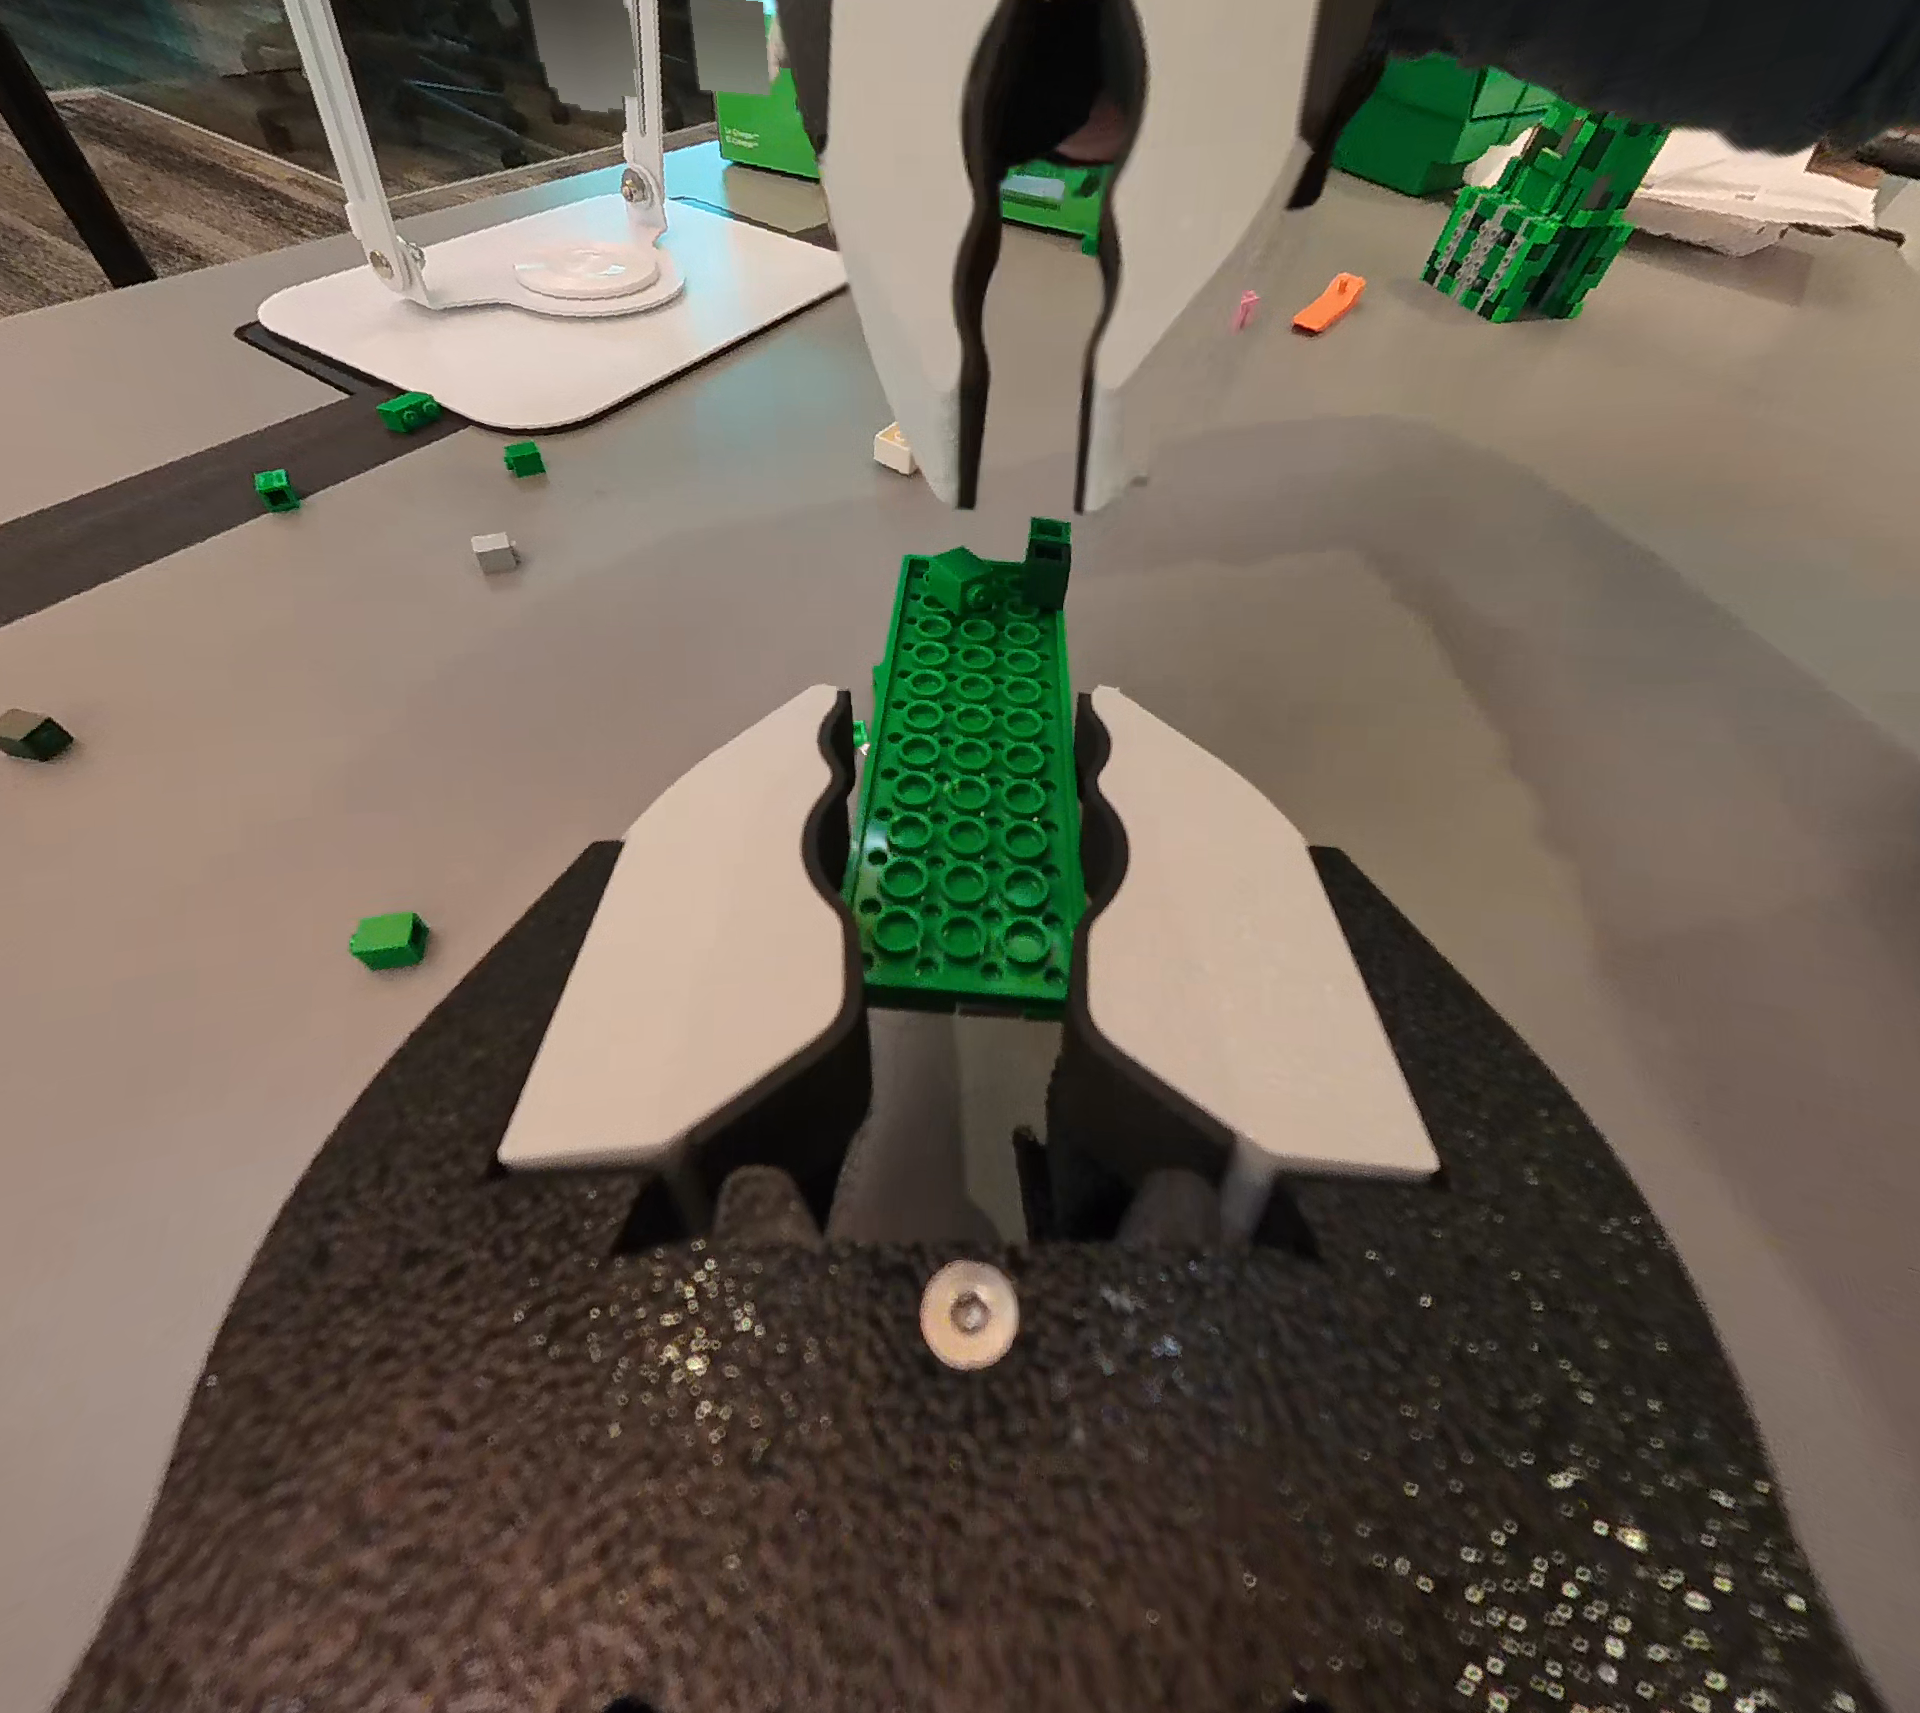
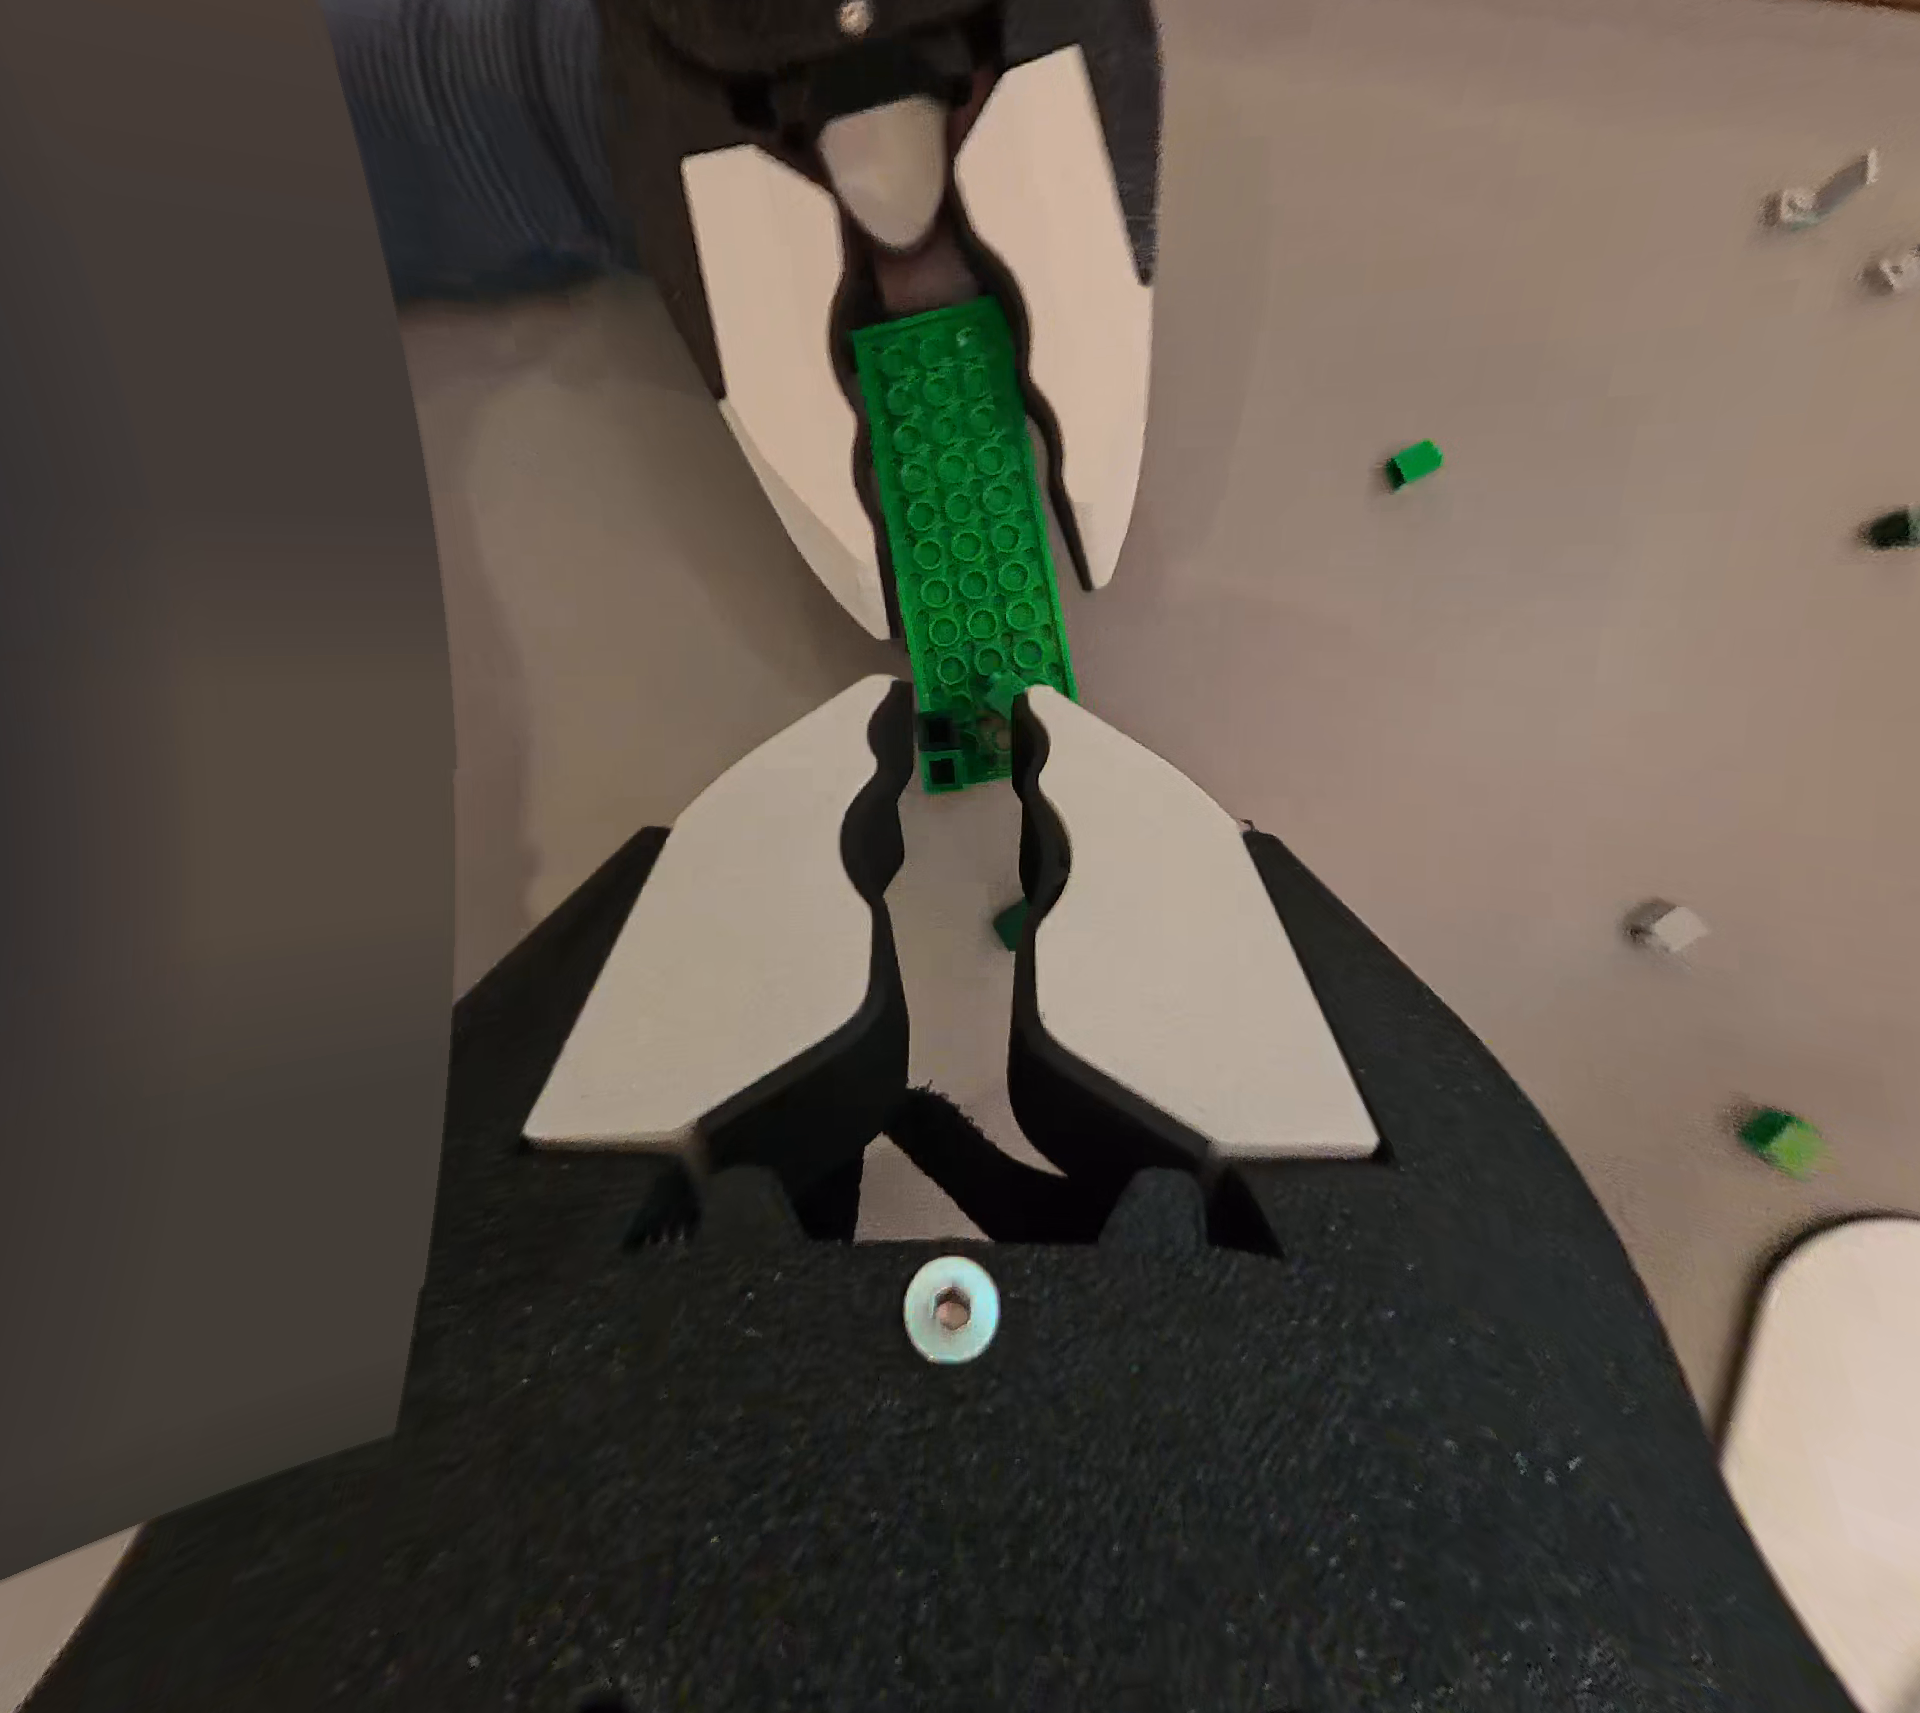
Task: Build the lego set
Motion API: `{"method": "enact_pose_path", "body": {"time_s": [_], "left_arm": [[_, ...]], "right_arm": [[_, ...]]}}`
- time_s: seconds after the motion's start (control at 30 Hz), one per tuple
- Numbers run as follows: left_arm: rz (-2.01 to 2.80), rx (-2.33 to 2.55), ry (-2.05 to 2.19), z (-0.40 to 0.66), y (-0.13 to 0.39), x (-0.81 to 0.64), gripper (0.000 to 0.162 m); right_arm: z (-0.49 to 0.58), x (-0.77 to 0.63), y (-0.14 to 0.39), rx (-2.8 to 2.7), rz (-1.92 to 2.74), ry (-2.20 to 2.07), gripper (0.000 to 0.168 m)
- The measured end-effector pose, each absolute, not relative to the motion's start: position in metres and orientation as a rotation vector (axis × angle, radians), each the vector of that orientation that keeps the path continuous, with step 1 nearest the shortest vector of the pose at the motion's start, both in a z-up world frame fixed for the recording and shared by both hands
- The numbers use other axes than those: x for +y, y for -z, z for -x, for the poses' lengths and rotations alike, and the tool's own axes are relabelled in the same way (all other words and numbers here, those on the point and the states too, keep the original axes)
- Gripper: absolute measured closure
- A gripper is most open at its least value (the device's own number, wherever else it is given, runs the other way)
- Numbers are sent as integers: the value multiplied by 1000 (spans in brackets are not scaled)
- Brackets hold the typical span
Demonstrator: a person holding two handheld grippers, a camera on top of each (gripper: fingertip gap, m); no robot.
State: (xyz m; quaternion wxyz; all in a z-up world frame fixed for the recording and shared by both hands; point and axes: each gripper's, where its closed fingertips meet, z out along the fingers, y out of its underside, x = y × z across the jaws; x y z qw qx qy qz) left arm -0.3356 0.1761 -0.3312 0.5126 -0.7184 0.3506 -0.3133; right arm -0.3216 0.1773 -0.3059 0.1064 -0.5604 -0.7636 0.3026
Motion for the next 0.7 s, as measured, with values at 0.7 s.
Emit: {"method": "enact_pose_path", "body": {"time_s": [0.7], "left_arm": [[1416,956,1211,312,296,134,122]], "right_arm": [[301,141,284,-2294,1079,-1332,156]]}}
